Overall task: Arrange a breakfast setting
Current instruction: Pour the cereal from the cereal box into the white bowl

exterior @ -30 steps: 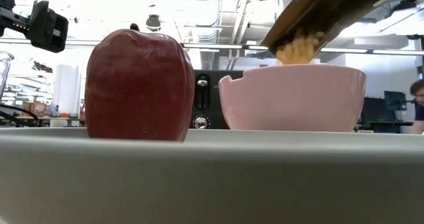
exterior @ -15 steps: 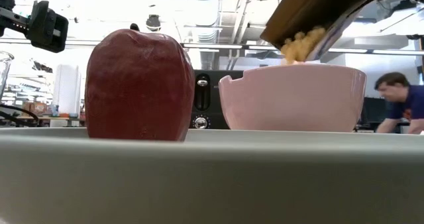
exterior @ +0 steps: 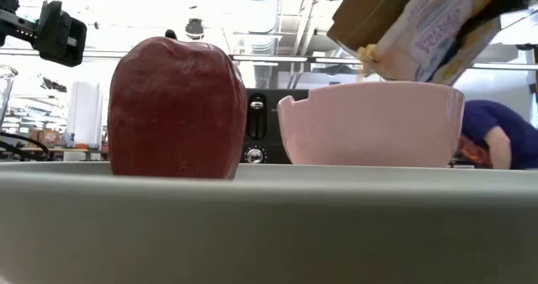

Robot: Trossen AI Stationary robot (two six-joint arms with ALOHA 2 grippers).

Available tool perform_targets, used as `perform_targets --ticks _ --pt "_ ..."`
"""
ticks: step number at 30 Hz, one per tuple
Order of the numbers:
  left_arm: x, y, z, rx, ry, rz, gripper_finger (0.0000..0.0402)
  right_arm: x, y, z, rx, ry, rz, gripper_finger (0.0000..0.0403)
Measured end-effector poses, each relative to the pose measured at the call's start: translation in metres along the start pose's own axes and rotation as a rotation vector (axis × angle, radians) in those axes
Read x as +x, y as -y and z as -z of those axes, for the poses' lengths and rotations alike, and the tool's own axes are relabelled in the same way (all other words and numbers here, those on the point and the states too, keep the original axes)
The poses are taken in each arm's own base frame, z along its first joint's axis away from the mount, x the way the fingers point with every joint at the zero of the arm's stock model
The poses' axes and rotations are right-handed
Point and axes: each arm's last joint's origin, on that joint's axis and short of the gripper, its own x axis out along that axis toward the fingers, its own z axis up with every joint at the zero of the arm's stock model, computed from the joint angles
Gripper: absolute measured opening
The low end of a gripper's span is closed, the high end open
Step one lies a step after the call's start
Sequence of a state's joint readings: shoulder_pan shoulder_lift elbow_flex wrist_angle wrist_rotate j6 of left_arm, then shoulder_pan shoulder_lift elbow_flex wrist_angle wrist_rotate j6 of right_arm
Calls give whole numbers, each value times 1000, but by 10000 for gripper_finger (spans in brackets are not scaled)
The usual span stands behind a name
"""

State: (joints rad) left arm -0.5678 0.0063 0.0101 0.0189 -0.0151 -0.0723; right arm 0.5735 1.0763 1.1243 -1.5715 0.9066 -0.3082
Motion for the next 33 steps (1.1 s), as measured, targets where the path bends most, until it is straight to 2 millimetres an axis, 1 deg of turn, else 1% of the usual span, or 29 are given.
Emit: perform_targets --ticks 14,20,26,33 --pt "0 0 0 0 0 0 339 -5 -2 13 311 59 -108 171" --pt "0 0 0 0 0 0 339 -6 -1 17 618 70 -110 171" --pt "0 0 0 0 0 0 339 -6 1 19 897 55 -25 171" --pt "0 0 0 0 0 0 339 -6 7 22 1205 84 154 164"
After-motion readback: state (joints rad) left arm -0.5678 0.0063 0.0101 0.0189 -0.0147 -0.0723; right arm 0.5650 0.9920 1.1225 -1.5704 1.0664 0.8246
